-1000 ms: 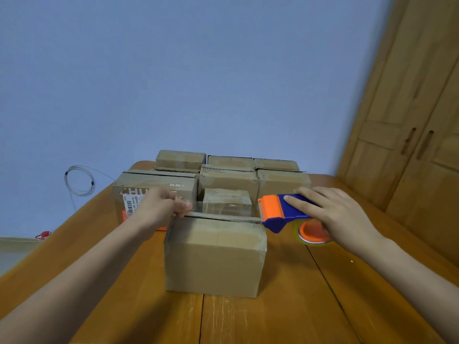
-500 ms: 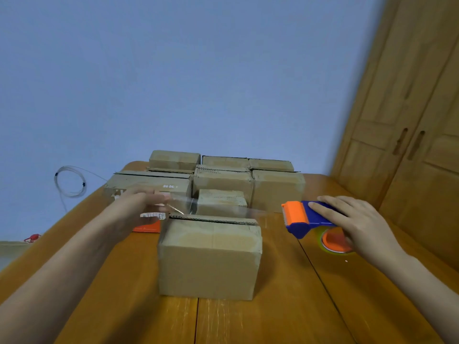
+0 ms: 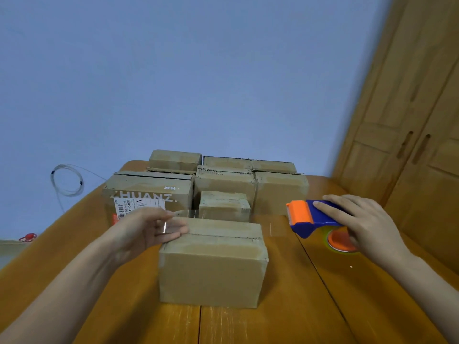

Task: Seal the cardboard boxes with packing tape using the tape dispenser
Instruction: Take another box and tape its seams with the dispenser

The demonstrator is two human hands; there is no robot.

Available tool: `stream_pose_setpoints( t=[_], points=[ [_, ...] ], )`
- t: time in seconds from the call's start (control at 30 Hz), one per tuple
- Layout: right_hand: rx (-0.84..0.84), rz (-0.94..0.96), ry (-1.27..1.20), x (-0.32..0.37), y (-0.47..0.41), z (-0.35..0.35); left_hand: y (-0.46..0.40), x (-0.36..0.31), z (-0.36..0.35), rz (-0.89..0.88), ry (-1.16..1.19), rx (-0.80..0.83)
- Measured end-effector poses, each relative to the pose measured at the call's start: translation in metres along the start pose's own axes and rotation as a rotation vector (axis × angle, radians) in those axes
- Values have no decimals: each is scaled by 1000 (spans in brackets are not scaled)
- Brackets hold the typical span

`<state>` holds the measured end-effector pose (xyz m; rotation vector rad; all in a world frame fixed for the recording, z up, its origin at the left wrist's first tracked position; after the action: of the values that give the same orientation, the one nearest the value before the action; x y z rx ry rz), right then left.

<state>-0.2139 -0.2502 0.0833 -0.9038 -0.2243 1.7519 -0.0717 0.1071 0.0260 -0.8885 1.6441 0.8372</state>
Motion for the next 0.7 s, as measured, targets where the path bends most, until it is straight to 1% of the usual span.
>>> stream_pose_setpoints(
  t=[0.17,0.3,0.47,0.7],
  points=[
    [35,-19,-45,5,4,-12,-6,10,6,11,101,11],
    [38,-25,-95,17,2,-19,-5,16,9,51,319,43],
    [63,-39,-122,27,-2,-29,-5,26,17,102,520,147],
    [35,-41,-164,41,-7,-41,-7,29,17,69,619,184]
  ],
)
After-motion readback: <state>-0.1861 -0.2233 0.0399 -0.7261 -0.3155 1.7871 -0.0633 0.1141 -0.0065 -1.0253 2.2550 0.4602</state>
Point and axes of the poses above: each hand's wrist, its own y-axis away from the middle knuckle, its own z-axis out of the back of the hand, x = y × z, the point moved 6 cm from there along -y, towards the middle knuckle, and after that the axes turned 5 degrees about x, right-handed, at the moved point
